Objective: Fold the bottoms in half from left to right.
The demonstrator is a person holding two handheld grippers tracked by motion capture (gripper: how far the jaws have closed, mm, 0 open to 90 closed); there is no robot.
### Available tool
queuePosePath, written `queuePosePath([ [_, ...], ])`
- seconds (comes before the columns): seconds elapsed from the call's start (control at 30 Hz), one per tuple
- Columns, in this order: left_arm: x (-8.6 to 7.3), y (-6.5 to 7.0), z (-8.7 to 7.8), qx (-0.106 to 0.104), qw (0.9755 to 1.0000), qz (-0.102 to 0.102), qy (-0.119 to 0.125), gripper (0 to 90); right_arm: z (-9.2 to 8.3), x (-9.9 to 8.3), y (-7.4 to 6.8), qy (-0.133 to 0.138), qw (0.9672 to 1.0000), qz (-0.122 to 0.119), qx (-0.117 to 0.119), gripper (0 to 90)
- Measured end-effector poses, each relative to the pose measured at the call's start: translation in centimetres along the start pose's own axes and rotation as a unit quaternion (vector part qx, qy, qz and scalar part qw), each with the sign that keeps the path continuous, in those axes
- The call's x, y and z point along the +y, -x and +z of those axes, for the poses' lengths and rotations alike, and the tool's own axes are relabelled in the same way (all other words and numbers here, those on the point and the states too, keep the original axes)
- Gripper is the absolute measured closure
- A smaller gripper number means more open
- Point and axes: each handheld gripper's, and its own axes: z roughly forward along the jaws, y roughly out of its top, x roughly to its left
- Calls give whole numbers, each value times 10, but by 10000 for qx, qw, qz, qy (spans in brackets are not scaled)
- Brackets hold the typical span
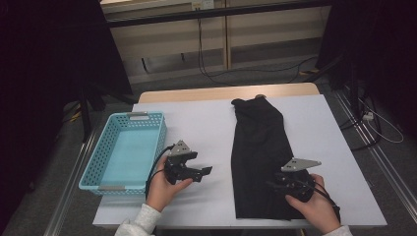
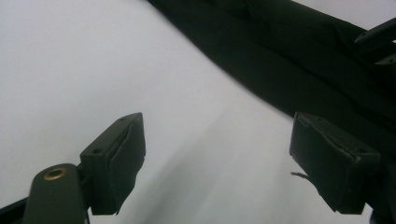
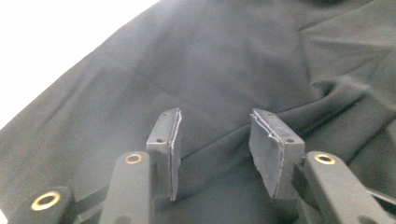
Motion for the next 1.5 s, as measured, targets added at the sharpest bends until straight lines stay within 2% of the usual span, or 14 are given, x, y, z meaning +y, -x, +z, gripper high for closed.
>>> queuePosePath([
  [0.07, 0, 0, 0, -10, 10000, -14, 11, 184, 4, -3, -1, -112, 9998, -126, -73, 551],
  [0.13, 0, 0, 0, -14, 10000, -14, 13, 184, 3, -3, 1, -124, 9997, -155, -116, 724],
  [0.2, 0, 0, 0, -3, 10000, -9, 17, 184, 1, -4, 3, -112, 9999, -71, -51, 772],
  [0.27, 0, 1, -1, -14, 10000, 4, 15, 184, -3, -4, 6, -139, 9999, -53, -2, 879],
  [0.3, 0, 1, -1, -10, 10000, 16, 22, 184, -5, -5, 8, -153, 9999, -42, 14, 887],
  [0.47, 1, 0, -1, -4, 10000, -30, 54, 184, -18, -10, 17, -73, 9999, 73, 76, 893],
  [0.6, 1, -1, -2, 0, 10000, -17, 36, 184, -31, -12, 24, 189, 9995, 205, 125, 893],
  [0.73, 1, -2, -2, -13, 10000, -25, 47, 184, -37, -16, 25, 220, 9995, 216, 117, 884],
  [0.83, 1, -1, -3, -4, 10000, -23, 65, 184, -42, -19, 28, 243, 9995, 224, 24, 893],
  [0.93, 1, -1, -2, -18, 10000, -27, 44, 184, -44, -22, 32, 226, 9992, 320, 47, 890],
  [1.07, 1, -1, -2, -15, 10000, -25, 47, 184, -48, -26, 36, 209, 9989, 407, -125, 854],
  [1.17, 1, -1, -1, -9, 10000, 6, 15, 184, -49, -28, 40, 277, 9981, 505, -238, 734],
  [1.33, 0, 0, 1, -27, 10000, 0, 0, 184, -46, -26, 46, 305, 9962, 717, -387, 676],
  [1.5, 0, 1, 2, -38, 10000, 16, -37, 184, -33, -28, 43, 27, 9976, 620, -292, 676],
])
